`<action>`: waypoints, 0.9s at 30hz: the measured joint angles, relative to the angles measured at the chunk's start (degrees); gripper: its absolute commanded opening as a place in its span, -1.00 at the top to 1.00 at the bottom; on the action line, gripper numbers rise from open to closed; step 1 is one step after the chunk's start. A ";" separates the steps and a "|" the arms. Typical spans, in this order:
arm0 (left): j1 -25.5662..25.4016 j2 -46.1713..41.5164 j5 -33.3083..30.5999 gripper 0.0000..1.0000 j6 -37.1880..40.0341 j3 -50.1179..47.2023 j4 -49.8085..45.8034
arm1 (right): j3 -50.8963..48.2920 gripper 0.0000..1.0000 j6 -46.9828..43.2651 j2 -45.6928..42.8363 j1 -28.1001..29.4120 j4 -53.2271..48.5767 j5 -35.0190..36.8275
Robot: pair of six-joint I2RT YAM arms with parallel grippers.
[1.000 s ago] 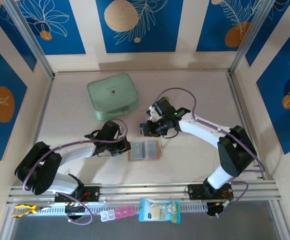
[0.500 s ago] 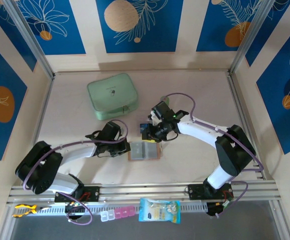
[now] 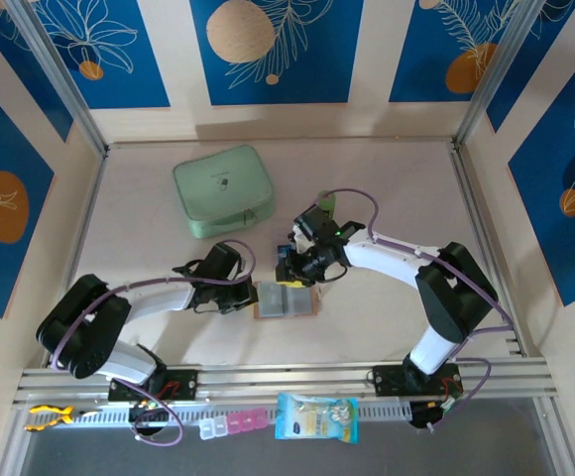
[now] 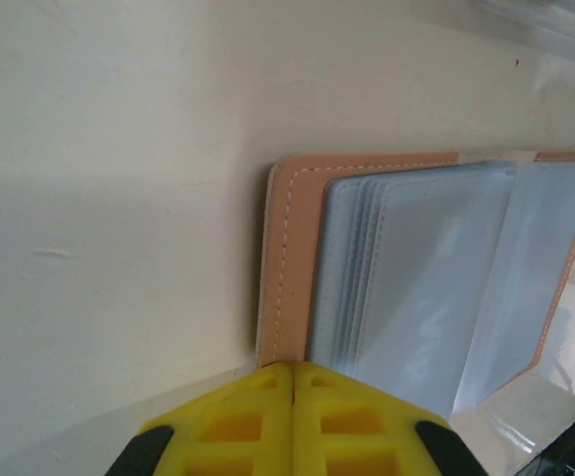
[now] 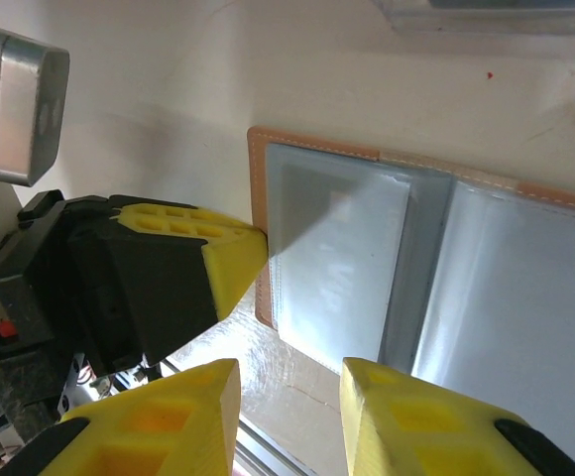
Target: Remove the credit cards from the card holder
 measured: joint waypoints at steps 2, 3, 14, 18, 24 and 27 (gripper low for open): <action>0.00 0.00 0.00 0.91 0.00 0.00 -0.07 | 0.00 0.35 0.37 1.11 0.50 0.76 -0.39; 0.00 0.00 0.00 0.90 0.00 0.00 -0.07 | 0.00 0.35 0.66 1.66 0.70 0.94 -0.57; 0.00 0.00 0.00 0.91 0.00 -0.33 -0.15 | 0.35 0.34 1.81 5.57 3.10 2.05 -1.03; 0.00 0.00 0.00 0.91 0.00 -0.33 -0.20 | 0.48 0.35 2.21 6.16 3.50 2.23 -1.05; 0.00 0.00 0.00 0.91 -0.02 -0.35 -0.20 | 1.03 0.34 2.21 7.61 3.98 2.43 -1.05; 0.00 0.00 0.00 0.91 -0.02 -0.35 -0.22 | 1.03 0.35 2.23 7.80 4.20 2.43 -1.05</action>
